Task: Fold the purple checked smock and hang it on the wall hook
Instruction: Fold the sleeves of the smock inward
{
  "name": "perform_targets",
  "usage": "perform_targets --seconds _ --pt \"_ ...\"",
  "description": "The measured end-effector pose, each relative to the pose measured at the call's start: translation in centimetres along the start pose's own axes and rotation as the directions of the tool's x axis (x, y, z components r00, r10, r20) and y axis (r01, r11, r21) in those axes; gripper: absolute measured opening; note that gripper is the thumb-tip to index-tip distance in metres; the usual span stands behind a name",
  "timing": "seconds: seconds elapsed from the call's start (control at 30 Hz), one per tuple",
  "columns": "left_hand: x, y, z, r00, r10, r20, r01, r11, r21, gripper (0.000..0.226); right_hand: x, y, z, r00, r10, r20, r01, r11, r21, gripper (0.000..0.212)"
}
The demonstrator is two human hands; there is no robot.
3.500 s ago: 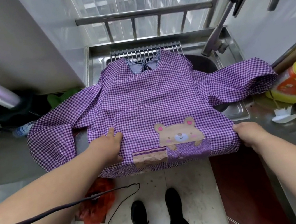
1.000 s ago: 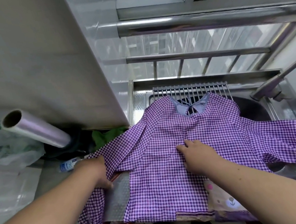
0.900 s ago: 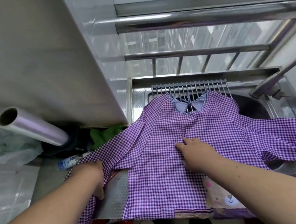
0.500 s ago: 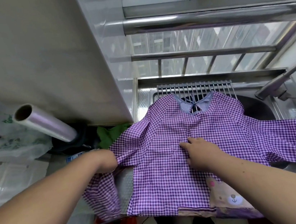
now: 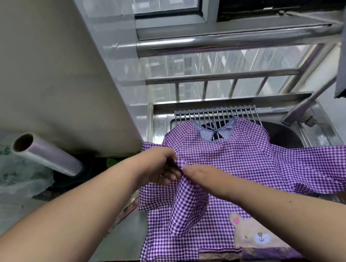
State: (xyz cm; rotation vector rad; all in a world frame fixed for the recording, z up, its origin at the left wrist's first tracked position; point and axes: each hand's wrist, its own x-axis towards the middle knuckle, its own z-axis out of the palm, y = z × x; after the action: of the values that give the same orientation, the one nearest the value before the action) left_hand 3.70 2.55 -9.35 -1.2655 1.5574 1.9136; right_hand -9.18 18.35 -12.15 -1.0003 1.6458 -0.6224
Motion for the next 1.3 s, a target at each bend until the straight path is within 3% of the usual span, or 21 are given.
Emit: perform_targets --seconds 0.1,0.2,0.27,0.33,0.37,0.47,0.5,0.6,0.77,0.87,1.03,1.17,1.23,1.3 --pt "1.0 0.6 0.4 0.997 0.066 -0.032 -0.067 0.998 -0.016 0.030 -0.7 0.6 -2.1 0.999 0.030 -0.025 -0.032 0.995 -0.094 0.041" --pt "1.5 1.0 0.5 0.991 0.107 -0.077 -0.094 0.984 0.154 0.039 -2.4 1.6 -4.7 0.998 0.057 0.022 -0.054 0.991 -0.118 0.012" --pt "1.8 1.3 0.6 0.970 0.183 -0.161 -0.100 0.902 0.420 0.038 -3.8 1.9 -6.4 0.996 0.079 0.036 -0.074 0.988 -0.136 0.022" --pt "2.4 1.3 0.4 0.902 0.340 -0.267 -0.080 0.738 0.670 0.020 -5.0 2.3 -8.1 0.995 0.089 0.034 -0.080 0.973 -0.215 0.022" --pt "2.6 1.3 0.4 0.872 0.398 -0.286 -0.065 0.673 0.737 0.022 -5.5 2.5 -8.9 0.995 0.098 0.033 -0.087 0.963 -0.254 0.022" --pt "3.9 1.5 0.2 0.880 0.429 -0.203 -0.043 0.499 0.866 0.066 -6.7 3.0 -11.2 0.991 0.133 -0.019 -0.133 0.946 -0.294 0.043" --pt "4.3 1.4 0.1 0.892 0.416 -0.176 -0.032 0.446 0.894 0.074 -7.1 3.1 -11.9 0.990 0.140 -0.026 -0.141 0.945 -0.295 0.041" --pt "5.7 1.8 0.8 0.930 0.349 -0.113 -0.023 0.363 0.931 0.082 -8.1 4.0 -14.2 0.989 0.132 -0.069 -0.147 0.943 -0.297 0.024" --pt "8.6 1.9 2.8 0.948 0.315 -0.048 -0.053 0.303 0.951 0.086 -9.3 6.1 -16.8 0.978 0.149 -0.143 -0.186 0.938 -0.294 0.028" --pt "10.2 1.5 4.1 0.951 0.306 -0.039 -0.043 0.256 0.966 0.084 -9.0 7.4 -17.7 0.967 0.194 -0.165 -0.240 0.913 -0.329 0.017" --pt "11.1 0.2 5.2 0.935 0.342 -0.090 0.031 0.174 0.984 0.087 -7.6 8.9 -18.6 0.945 0.224 -0.239 -0.322 0.761 -0.563 0.026" --pt "10.3 -0.3 6.0 0.899 0.436 0.032 -0.057 0.045 0.997 0.064 -5.4 8.4 -19.2 0.929 0.144 -0.340 -0.334 0.720 -0.608 0.032" --pt "10.3 -1.0 6.3 0.916 0.400 0.036 -0.051 0.027 0.998 0.067 -4.1 7.8 -19.9 0.894 0.089 -0.439 -0.367 0.709 -0.602 0.033" --pt "10.8 -2.1 5.9 0.946 0.320 -0.045 0.026 0.064 0.998 0.079 -3.1 8.0 -20.9 0.858 0.122 -0.500 -0.434 0.693 -0.576 0.049"
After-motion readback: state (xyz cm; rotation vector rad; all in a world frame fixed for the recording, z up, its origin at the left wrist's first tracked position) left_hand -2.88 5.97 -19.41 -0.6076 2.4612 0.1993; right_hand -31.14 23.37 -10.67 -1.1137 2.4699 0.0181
